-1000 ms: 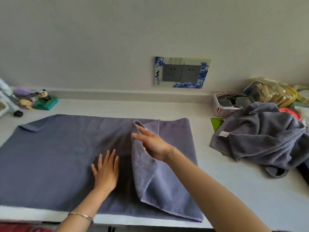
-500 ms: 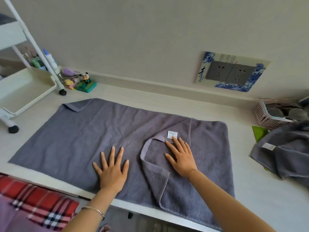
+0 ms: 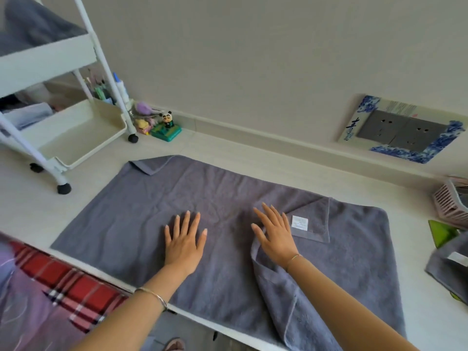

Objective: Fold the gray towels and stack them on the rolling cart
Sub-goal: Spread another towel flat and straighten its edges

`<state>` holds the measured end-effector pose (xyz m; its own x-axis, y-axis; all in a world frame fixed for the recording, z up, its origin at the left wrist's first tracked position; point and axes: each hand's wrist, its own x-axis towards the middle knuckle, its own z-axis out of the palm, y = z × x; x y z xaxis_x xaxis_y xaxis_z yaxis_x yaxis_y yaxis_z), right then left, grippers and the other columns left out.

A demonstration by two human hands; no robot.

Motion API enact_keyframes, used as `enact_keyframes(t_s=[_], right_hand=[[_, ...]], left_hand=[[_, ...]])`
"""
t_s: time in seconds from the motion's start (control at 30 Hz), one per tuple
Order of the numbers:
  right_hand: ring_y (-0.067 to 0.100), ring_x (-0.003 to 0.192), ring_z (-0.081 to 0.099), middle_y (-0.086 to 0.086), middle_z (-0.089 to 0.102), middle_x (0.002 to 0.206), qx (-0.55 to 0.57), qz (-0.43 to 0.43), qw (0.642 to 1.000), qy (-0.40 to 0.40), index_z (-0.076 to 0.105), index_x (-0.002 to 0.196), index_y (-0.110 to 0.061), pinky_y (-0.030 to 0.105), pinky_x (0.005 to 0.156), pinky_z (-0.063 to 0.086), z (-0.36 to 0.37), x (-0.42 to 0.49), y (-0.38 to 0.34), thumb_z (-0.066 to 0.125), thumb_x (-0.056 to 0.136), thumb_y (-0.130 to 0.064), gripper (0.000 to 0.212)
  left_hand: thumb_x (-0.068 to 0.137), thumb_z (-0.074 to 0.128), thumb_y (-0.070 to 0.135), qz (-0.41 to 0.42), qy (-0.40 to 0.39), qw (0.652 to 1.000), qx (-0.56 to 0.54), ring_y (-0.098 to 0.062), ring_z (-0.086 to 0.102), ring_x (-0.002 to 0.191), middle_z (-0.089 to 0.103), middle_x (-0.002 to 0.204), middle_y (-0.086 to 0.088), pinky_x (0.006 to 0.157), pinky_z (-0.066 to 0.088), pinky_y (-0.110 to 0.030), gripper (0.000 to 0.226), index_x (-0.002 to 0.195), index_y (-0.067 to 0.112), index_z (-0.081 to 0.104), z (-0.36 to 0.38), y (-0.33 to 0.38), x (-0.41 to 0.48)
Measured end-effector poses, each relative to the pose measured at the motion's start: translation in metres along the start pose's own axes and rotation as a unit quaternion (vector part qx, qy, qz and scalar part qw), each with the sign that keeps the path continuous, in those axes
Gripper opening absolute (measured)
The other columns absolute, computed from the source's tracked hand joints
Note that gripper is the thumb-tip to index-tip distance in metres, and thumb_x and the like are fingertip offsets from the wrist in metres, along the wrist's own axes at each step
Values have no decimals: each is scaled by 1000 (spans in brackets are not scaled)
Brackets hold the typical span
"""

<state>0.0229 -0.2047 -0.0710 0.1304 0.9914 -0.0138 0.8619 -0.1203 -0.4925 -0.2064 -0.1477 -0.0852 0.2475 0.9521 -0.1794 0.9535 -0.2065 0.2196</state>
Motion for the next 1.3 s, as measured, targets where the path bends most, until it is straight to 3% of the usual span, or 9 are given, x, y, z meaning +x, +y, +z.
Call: enact_keyframes(t_s=[0.13,0.27,0.43,0.57,0.67,0.87,1.03,1.2,1.3], right_hand=[[15,147,6,-6,15,158,21,-9,1000,-15,27,147,-32,27,113,-10,33,50,-58,-18,64,-84,107],[13,147,3,-7,13,158,25,-20,999,-38,24,148,-31,27,112,-12,75,98,-110,-17,65,-79,104],[12,147,-1,-8,11,159,-1,-23,999,-36,23,149,-30,27,114,-15,116,154,-159,-12,74,-69,91],[12,147,0,-9,13,158,-16,-12,1000,-12,24,148,-30,28,115,-14,136,184,-177,-8,80,-64,83],[13,147,3,-9,14,158,-39,-16,999,-5,24,148,-30,28,116,-13,140,189,-173,-14,80,-67,87],[10,147,-2,-11,8,158,-72,-34,996,-35,17,150,-33,26,115,-15,133,187,-166,-15,82,-66,82],[11,147,0,-11,8,158,-63,-16,998,-14,18,149,-34,28,117,-11,104,181,-153,-13,81,-69,83],[12,146,9,-8,15,157,-51,33,998,24,24,147,-32,28,117,-4,49,153,-110,-2,82,-74,82],[13,146,12,-7,18,157,-51,73,996,23,27,146,-31,31,119,2,16,120,-76,15,81,-70,77]], left_hand=[[97,7,53,-12,-25,999,19,-22,-7,147,-7,160,2,118,-3,-47,61,151,28,-3,-17,-49,39],[69,-19,60,14,-3,1000,19,-23,-3,147,-3,160,2,117,-1,-46,90,151,28,2,-32,-98,83],[65,-35,67,74,6,995,60,-24,-7,147,-5,160,1,117,-4,-45,86,142,32,-19,-45,-155,145],[76,-16,60,112,13,992,59,-24,-1,147,6,160,-1,117,0,-44,76,147,32,-15,-63,-180,194],[94,7,57,98,20,995,24,-25,-8,146,-9,160,1,117,-1,-46,62,147,34,-16,-84,-183,229],[99,11,50,58,-57,996,44,-28,-16,145,-19,158,0,114,-6,-55,58,148,32,-15,-82,-174,239],[98,8,51,-6,-24,999,29,-31,-18,144,-18,158,-5,112,-9,-58,62,149,26,-14,-72,-152,217],[95,0,55,104,-38,993,-40,-27,-22,143,-22,157,-1,112,-16,-51,64,149,26,-16,-69,-75,171],[67,-29,68,187,-59,979,-65,-24,-23,143,-22,157,0,111,-19,-47,92,148,23,-19,-63,-20,133]])
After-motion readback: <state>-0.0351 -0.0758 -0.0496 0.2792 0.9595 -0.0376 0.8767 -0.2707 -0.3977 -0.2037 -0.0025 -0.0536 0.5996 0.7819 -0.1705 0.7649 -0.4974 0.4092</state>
